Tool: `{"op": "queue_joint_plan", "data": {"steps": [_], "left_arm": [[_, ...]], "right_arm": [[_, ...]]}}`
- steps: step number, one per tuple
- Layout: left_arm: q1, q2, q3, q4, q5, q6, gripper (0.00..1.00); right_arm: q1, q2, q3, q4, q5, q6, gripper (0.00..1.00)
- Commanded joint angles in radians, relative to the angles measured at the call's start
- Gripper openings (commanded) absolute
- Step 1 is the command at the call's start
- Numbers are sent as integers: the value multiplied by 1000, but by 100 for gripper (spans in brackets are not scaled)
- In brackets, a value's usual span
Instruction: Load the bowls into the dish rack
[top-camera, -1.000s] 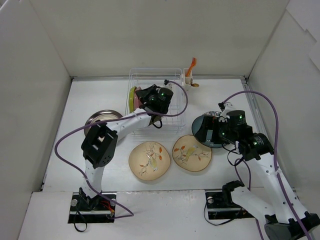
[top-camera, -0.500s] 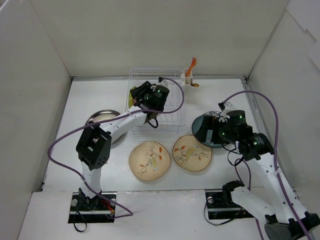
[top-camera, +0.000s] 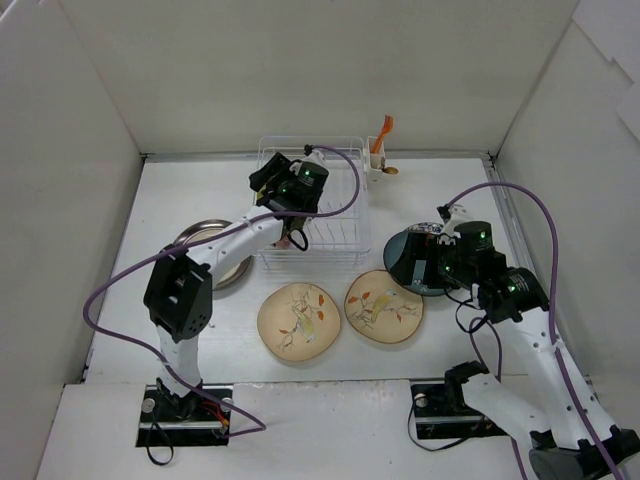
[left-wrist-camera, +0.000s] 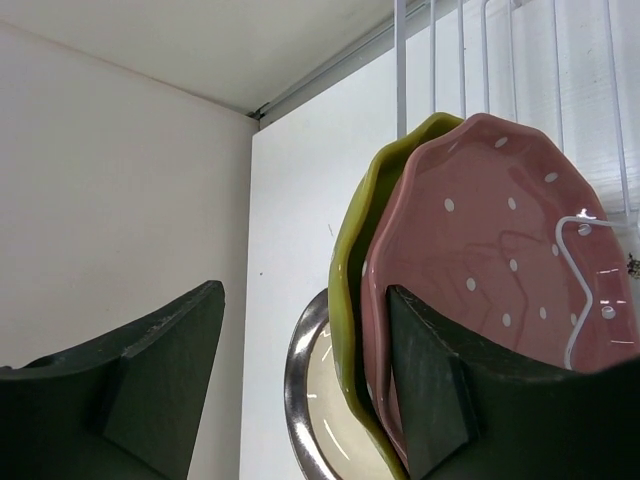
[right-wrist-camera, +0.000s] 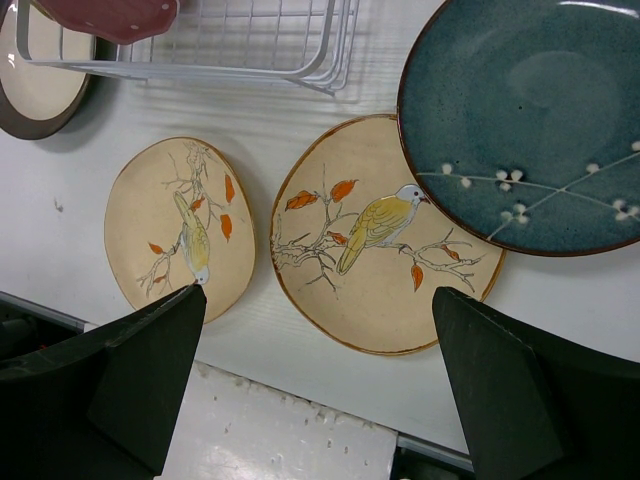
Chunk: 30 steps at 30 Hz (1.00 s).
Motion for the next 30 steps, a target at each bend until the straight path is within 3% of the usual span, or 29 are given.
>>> {"op": "queue_joint_plan", "data": {"steps": [1, 18, 30], "left_arm": [[25, -109, 48, 43, -9, -31, 60], [55, -118, 14, 144, 65, 15, 67], [55, -142, 45, 83, 162, -40, 83]], "right_arm": [[-5, -9, 12, 42, -10, 13, 95], [-7, -23, 2, 40, -5, 13, 95], [-5, -17, 10, 40, -8, 7, 95]]}}
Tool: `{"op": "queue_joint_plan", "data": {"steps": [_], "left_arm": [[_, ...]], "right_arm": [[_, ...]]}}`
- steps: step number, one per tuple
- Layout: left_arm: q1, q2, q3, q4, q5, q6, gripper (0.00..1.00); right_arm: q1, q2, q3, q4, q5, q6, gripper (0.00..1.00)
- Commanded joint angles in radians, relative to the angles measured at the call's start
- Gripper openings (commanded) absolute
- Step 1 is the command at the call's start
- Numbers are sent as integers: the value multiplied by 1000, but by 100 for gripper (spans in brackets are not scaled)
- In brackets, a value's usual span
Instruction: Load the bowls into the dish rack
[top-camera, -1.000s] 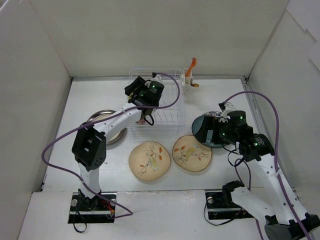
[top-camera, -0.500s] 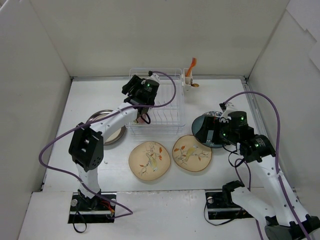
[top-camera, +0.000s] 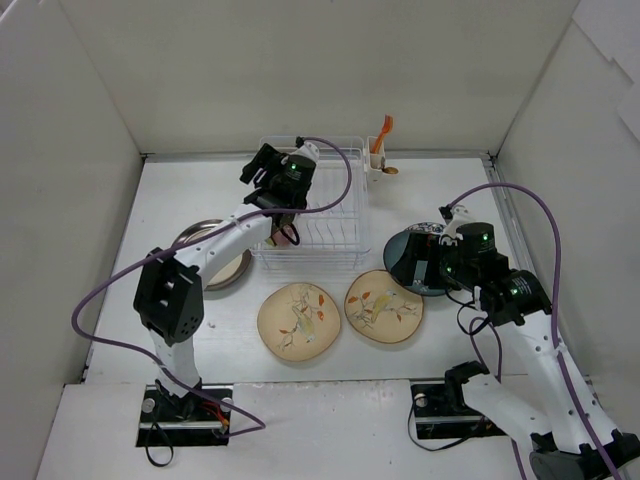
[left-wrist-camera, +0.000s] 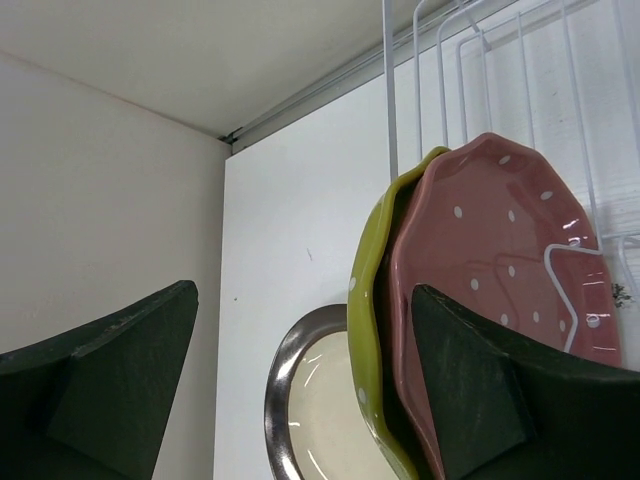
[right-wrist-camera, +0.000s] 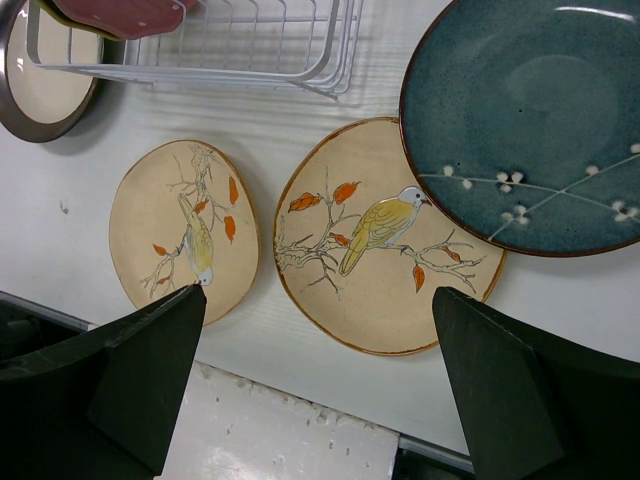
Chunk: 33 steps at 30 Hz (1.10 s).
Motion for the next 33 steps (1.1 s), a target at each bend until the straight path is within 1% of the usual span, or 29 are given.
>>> {"op": "queue_joint_plan", "data": {"steps": [1, 5, 8, 11, 12, 13, 14, 15, 16, 17, 18, 19, 20, 21, 22, 23, 24, 25, 27, 28, 30, 31, 33], "left_arm": [[7, -97, 77, 10, 44, -41, 84], [7, -109, 77, -30, 102, -88, 86], [16, -133, 122, -93, 143, -136, 86], [48, -181, 180, -208, 217, -269, 86], [65, -219, 185, -237, 239, -371, 86], [85, -248, 182, -281, 268, -420, 86], [109, -274, 160, -305, 332, -472, 86], [175, -341, 137, -341, 378, -568, 86], [217, -380, 108, -345, 429, -614, 86], [263, -417, 40, -352, 537, -662, 86], [359, -490, -7, -351, 602, -706, 86], [408, -530, -53, -339, 662, -775, 86], [454, -563, -150, -329, 767, -805, 86], [494, -628, -200, -311, 839, -831, 86], [561, -658, -244, -294, 921, -860, 86], [591, -704, -330, -288, 952, -874, 86], [617, -724, -370, -282, 982, -886, 86], [666, -742, -442, -279, 1025, -902, 86], [715, -787, -521, -265, 1061, -923, 86], [766, -801, -597, -256, 1110, -944, 86], [817, -830, -672, -216, 1162, -963, 85], [859, -836, -740, -204, 1196, -971, 85], [896, -853, -801, -164, 1227, -997, 84]], "right_arm": [[-8, 0, 9, 40, -8, 3, 95], [-7, 0, 12, 39, -8, 3, 95], [-7, -3, 15, 40, 7, -6, 95], [-5, 3, 25, 40, 21, -18, 95], [-3, 6, 33, 40, 20, -18, 95], [-8, 9, 39, 40, 23, -23, 95], [-7, 14, 48, 40, 21, -23, 95], [-5, 21, 51, 40, 18, -24, 95], [-8, 25, 56, 40, 15, -26, 95], [-5, 26, 64, 40, 14, -27, 95], [-8, 34, 68, 42, 12, -32, 95], [-7, 37, 73, 42, 13, -35, 95], [-7, 40, 79, 42, 15, -38, 95], [-5, 48, 82, 43, 15, -44, 95], [-5, 51, 87, 42, 21, -49, 95], [-5, 57, 94, 43, 21, -55, 95], [-7, 67, 96, 40, 21, -61, 95], [-5, 74, 100, 40, 23, -66, 95], [-5, 92, 110, 45, 21, -75, 95], [-5, 100, 113, 43, 20, -73, 95], [-6, 115, 122, 45, 17, -76, 95], [-5, 117, 125, 46, 14, -80, 95], [-5, 126, 130, 49, 12, -80, 95]]}}
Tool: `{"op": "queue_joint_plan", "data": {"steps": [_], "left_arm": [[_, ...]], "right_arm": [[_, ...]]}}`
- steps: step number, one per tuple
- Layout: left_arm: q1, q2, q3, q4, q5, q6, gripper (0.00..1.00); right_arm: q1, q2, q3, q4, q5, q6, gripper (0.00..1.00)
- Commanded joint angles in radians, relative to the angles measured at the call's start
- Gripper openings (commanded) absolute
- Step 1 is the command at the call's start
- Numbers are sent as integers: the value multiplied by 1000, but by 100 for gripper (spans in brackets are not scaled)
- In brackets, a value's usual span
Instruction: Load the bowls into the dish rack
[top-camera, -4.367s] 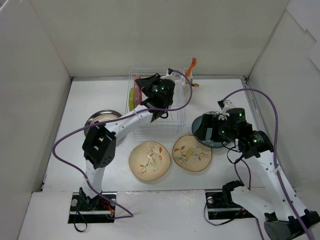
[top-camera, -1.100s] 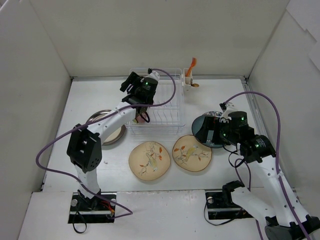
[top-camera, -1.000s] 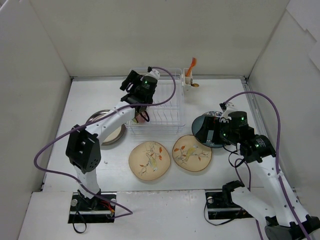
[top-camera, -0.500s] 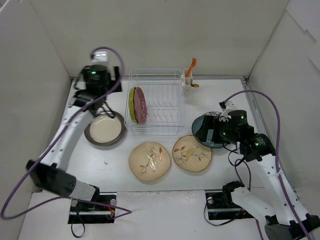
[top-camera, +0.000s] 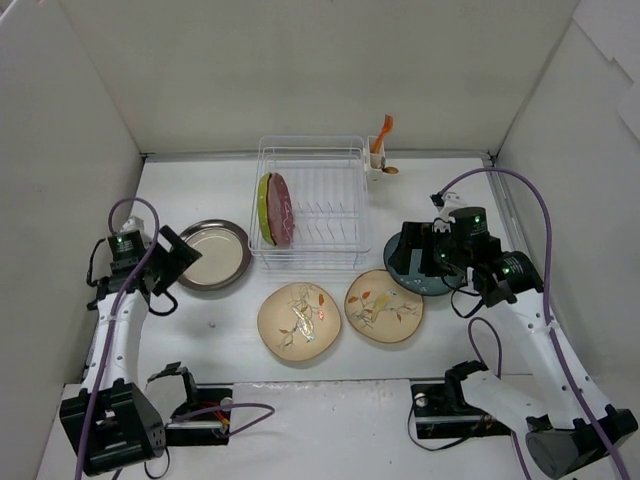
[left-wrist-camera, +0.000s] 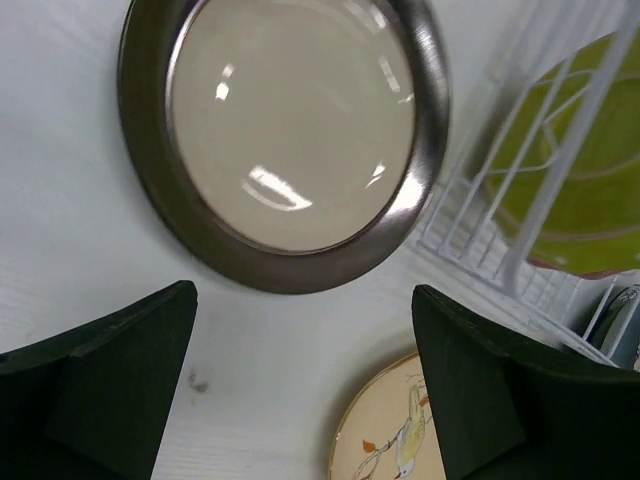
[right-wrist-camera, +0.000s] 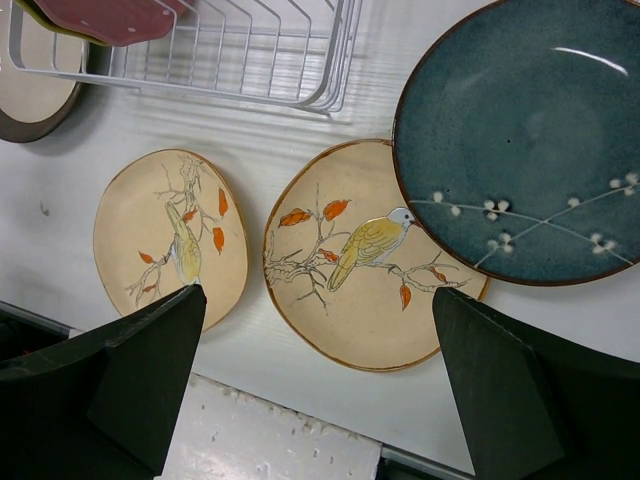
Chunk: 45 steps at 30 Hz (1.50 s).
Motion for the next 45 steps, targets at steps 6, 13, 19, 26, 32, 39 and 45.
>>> {"op": "queue_joint_plan", "data": {"steps": [6, 13, 19, 26, 32, 39, 45], "left_arm": [[128, -38, -218, 249, 206, -141, 83], [137, 59, -337, 464, 223, -247, 79], [137, 183, -381, 591, 229, -289, 73], [137, 297, -401, 736, 217, -347, 54], [137, 382, -380, 805, 229, -381, 31], [157, 384, -349, 803, 252, -395, 0], [157, 213, -196, 473, 188, -290, 0]], "right_arm": [[-5, 30, 46, 56, -16, -21, 95], [-5, 29, 40, 61, -18, -24, 95], [-3, 13, 22, 64, -11, -17, 94], [-3, 6, 2, 68, -7, -12, 94], [-2, 4, -12, 76, -2, -9, 94], [-3, 19, -11, 91, -34, -7, 94], [94, 73, 84, 91, -53, -46, 93]]}}
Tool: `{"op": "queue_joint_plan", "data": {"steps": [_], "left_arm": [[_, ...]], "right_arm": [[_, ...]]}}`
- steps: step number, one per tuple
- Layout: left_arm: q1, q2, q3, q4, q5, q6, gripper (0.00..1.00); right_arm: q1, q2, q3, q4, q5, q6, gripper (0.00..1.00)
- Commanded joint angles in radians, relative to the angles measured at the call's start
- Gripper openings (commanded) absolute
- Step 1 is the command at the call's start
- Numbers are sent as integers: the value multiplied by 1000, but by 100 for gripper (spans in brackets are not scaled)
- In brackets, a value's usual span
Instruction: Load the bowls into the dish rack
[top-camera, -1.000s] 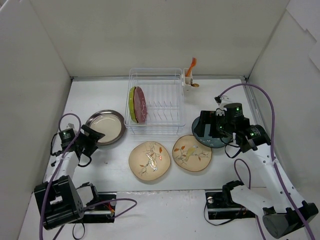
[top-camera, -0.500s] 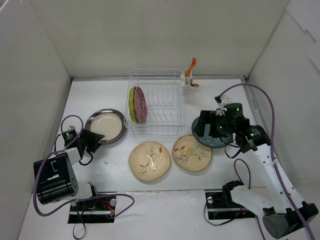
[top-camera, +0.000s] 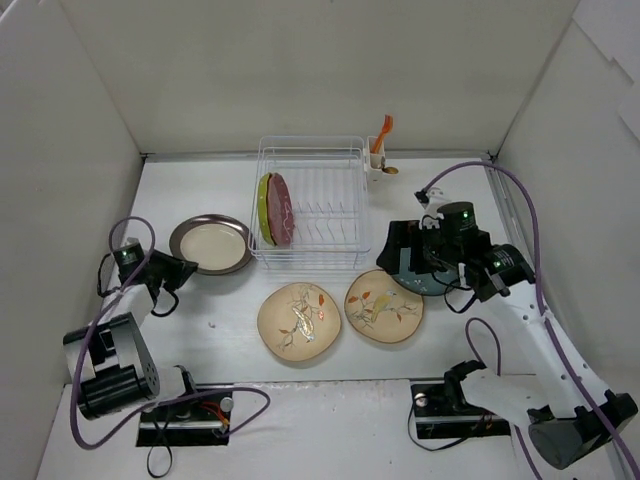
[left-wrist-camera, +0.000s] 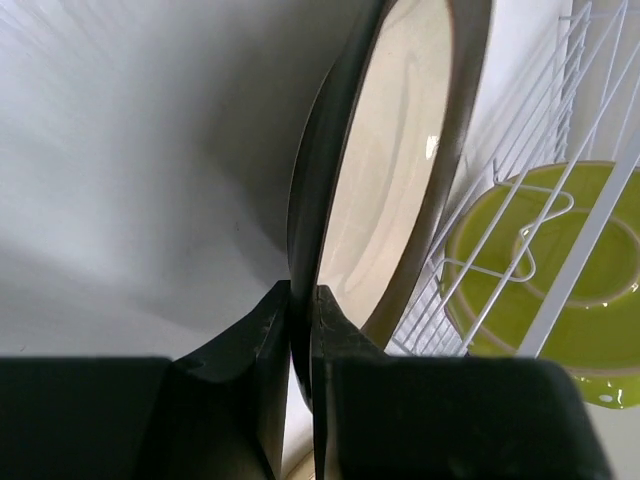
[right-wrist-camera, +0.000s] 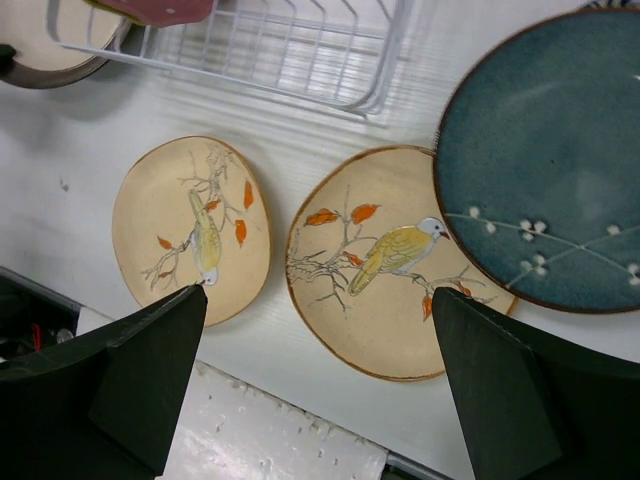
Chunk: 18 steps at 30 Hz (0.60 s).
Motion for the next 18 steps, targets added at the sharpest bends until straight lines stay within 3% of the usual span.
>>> {"op": "queue_joint_plan", "data": {"steps": [1, 8, 18], "left_arm": [[5, -135, 165, -163, -68, 94, 0], [5, -276, 444, -528, -116, 161, 0], [-58, -233, 935, -892, -147, 244, 0]], "right_arm": [[64, 51, 95, 63, -32, -39, 93], [205, 181, 245, 64, -1, -106, 90], [397, 305, 451, 70, 2, -227, 89]]}}
